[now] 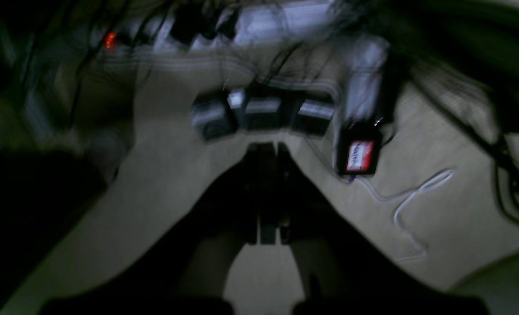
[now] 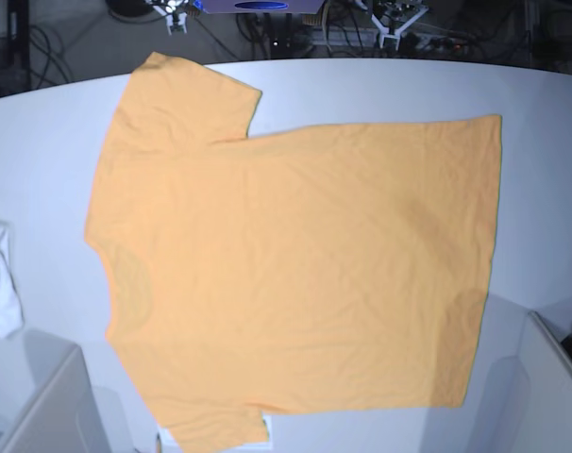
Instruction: Fold the T-shirt properly
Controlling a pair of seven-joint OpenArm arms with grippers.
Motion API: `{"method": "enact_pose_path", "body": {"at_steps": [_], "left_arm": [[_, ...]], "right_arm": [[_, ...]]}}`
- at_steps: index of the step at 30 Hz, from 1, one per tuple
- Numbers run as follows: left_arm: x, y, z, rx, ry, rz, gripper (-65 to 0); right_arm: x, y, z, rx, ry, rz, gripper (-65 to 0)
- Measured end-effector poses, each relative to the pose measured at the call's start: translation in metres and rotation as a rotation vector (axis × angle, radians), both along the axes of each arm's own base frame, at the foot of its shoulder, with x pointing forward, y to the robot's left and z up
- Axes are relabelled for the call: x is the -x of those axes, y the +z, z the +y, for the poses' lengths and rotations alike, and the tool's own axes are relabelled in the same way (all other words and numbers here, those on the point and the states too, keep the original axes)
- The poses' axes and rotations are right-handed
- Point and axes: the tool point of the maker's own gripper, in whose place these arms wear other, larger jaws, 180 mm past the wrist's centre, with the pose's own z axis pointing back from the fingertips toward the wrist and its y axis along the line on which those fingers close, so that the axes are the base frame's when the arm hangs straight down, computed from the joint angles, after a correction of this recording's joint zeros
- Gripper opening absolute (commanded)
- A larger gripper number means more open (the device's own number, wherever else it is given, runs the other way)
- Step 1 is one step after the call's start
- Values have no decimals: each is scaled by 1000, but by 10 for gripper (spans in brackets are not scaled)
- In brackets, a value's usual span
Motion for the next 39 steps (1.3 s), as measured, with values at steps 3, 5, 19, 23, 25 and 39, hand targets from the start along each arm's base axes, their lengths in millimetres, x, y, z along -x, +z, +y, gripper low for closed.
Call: {"method": "enact_pose_path", "body": {"at_steps": [3,5,19,23,25,39], "left_arm": [[10,12,16,-22,-15,-38,-650],[22,21,22,-33,-26,-46,-650],[38,87,29,-37,-109,-180,-650],[5,118,33,-37,-125,-313,-650],[5,129,52,-79,-126,-313,-650],[-59,236,46,65,-92,-443,-650]], "right_arm": [[-3,6,-1,0,9,-47,-650],[-3,10,-3,6,-11,-70,-650],[-9,84,-61,172,-265,-220,-650],[-28,112,-62,183,-321,-266,-650],[-41,125,-69,206,-333,-307,-650],[-128,226,-92,278,-308,-602,-650]]}}
